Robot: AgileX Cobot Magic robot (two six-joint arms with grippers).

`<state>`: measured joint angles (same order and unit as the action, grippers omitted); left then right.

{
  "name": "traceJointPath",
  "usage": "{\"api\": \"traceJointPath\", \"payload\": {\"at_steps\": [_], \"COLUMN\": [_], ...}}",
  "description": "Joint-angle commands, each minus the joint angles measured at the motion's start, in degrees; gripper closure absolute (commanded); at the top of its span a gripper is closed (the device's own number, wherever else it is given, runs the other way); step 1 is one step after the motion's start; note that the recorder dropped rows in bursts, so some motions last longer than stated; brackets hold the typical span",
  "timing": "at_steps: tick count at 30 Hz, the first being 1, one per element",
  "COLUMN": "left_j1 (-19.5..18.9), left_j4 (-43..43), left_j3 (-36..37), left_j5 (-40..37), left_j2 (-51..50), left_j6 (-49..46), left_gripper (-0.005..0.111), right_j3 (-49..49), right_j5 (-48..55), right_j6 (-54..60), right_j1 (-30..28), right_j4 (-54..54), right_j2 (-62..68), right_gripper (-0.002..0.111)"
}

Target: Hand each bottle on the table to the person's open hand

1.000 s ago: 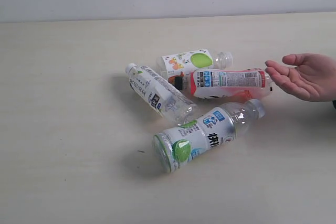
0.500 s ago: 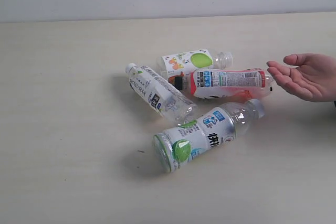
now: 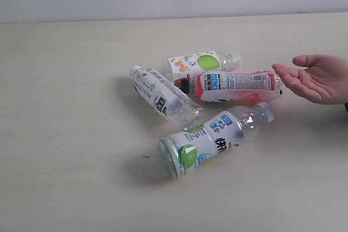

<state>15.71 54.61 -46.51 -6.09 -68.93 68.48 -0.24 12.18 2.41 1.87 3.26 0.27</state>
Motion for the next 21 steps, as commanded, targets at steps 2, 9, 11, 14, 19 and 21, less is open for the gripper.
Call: {"api": "traceJointPath", "payload": {"at_steps": [2, 9, 11, 14, 19, 21], "left_j1": [12.8, 16.9, 16.9, 18.3, 23.9, 26.5], "left_j4": [-2.5, -40.7, -54.6, -65.0, -65.6, -65.5], "left_j3": [-12.0, -31.3, -35.3, -39.1, -44.2, -45.4], "left_j5": [-22.1, -51.6, -56.9, -60.1, -63.9, -63.3], "left_j2": [-16.7, -28.4, -30.0, -31.5, -34.6, -35.7], "left_j6": [-20.7, -64.2, -74.4, -79.2, -80.6, -81.6], "left_gripper": [0.107, 0.107, 0.107, 0.107, 0.104, 0.097], "right_j3": [0.2, 0.2, 0.2, 0.2, 0.2, 0.2], "right_j5": [-0.6, -0.6, -0.6, -0.6, -0.6, -0.6], "right_j6": [0.5, 0.5, 0.5, 0.5, 0.5, 0.5], "right_j1": [-0.4, -0.4, -0.4, -0.4, -0.4, -0.4], "right_j4": [-0.4, -0.4, -0.4, -0.4, -0.4, -0.4], "right_j2": [-0.3, -0.3, -0.3, -0.3, -0.3, -0.3], "right_gripper": [0.108, 0.108, 0.108, 0.108, 0.108, 0.108]}}
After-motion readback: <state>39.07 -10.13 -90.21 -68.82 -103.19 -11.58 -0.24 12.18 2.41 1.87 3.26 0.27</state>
